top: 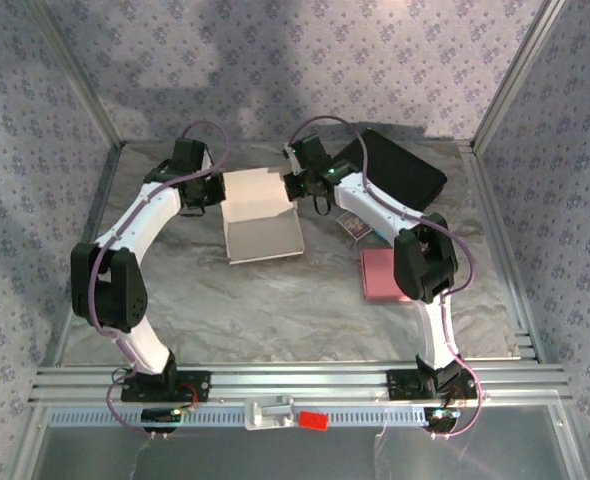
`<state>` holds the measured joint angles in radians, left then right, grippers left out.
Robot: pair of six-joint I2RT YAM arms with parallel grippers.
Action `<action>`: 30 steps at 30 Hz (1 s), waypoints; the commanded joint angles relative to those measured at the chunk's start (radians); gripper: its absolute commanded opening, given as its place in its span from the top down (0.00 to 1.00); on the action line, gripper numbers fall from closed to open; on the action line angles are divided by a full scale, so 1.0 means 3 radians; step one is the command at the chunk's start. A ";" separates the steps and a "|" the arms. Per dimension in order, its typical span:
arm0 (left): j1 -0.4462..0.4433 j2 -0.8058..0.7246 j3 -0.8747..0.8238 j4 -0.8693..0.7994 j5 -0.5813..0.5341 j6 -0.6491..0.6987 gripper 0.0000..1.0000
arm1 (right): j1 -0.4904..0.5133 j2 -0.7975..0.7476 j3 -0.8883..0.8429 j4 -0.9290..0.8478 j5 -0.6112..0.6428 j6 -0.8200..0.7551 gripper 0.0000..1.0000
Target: Fold the paper box
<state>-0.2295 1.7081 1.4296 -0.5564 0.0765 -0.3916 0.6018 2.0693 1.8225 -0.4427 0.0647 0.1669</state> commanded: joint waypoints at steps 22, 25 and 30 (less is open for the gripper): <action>-0.0022 0.0391 -0.0265 0.1711 0.0410 -0.0392 1.00 | 0.0074 0.0148 -0.0436 0.1296 0.0682 0.1142 1.00; -0.0025 0.0367 -0.0426 0.1944 0.0405 -0.0419 1.00 | 0.0075 0.0119 -0.0615 0.1547 0.0649 0.1163 1.00; -0.0048 0.0290 -0.0732 0.2331 0.0455 -0.0509 1.00 | 0.0097 -0.0015 -0.1041 0.2030 0.0646 0.1205 1.00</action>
<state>-0.2214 1.8324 1.2507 0.0387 0.1455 -0.5110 0.6090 2.0998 1.5757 0.0387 0.2783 0.4942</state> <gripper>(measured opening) 0.050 0.052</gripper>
